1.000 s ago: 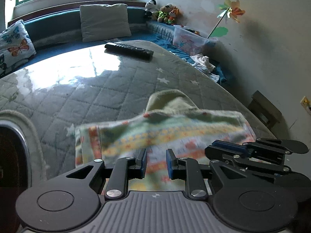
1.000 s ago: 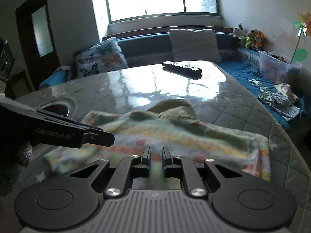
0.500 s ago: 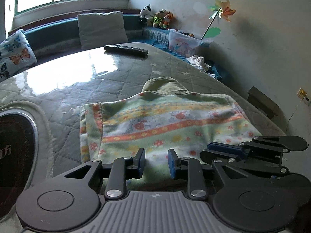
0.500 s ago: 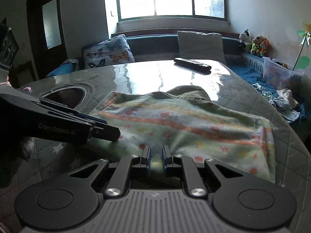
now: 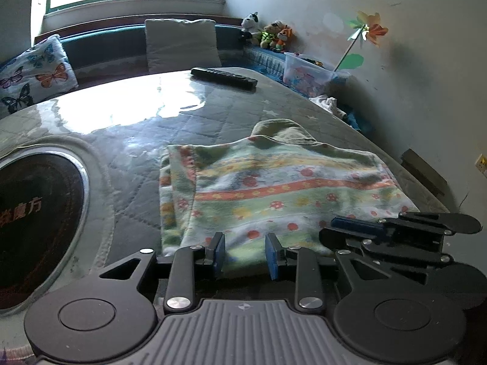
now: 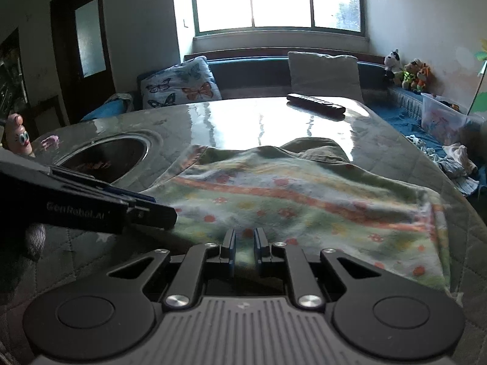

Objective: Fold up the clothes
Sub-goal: 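Lower the folded shirt onto the quilted table with both grippers, then open both grippers and pull them back from the shirt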

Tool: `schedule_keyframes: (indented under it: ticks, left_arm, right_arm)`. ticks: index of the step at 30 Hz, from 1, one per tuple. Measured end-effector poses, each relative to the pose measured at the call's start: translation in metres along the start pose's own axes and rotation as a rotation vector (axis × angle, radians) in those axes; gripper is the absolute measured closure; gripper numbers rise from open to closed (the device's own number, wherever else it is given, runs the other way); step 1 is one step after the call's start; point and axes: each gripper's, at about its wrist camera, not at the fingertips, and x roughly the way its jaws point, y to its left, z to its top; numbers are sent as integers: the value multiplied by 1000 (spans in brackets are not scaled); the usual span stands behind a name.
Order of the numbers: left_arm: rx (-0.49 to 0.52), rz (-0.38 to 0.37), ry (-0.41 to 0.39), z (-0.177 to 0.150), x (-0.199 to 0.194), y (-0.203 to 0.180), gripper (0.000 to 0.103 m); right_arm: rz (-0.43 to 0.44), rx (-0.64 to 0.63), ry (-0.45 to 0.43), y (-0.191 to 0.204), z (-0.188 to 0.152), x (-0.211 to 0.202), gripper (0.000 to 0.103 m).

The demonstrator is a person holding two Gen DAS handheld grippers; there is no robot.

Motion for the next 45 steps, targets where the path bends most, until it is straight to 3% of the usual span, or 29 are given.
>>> schedule_keyframes:
  ticks: [8,10,12,26,38,45]
  left_arm:
    - [-44,4,-1,-1,-8,8,64]
    - [-47,8,-3,-2,-12,8,54]
    - [-44,8,-8,-2,-16,7,52]
    - [-44,31,-35,-14,-35,10,27]
    - [-33,46,-47,-27,-48,14,5]
    - [-28,44,-56,-36,-56,17,0]
  right_arm:
    - [9,12,-1,6,-2,4,83]
    - [7,20,-8,7,-3,2,76]
    - [9,35,-20,8,-3,-2,60]
    - [-85,66,-41,9,-16,-23,23]
    - [-177,89,-41,15,-25,-32,2]
    - [-205,102,-41,22,-29,-35,0]
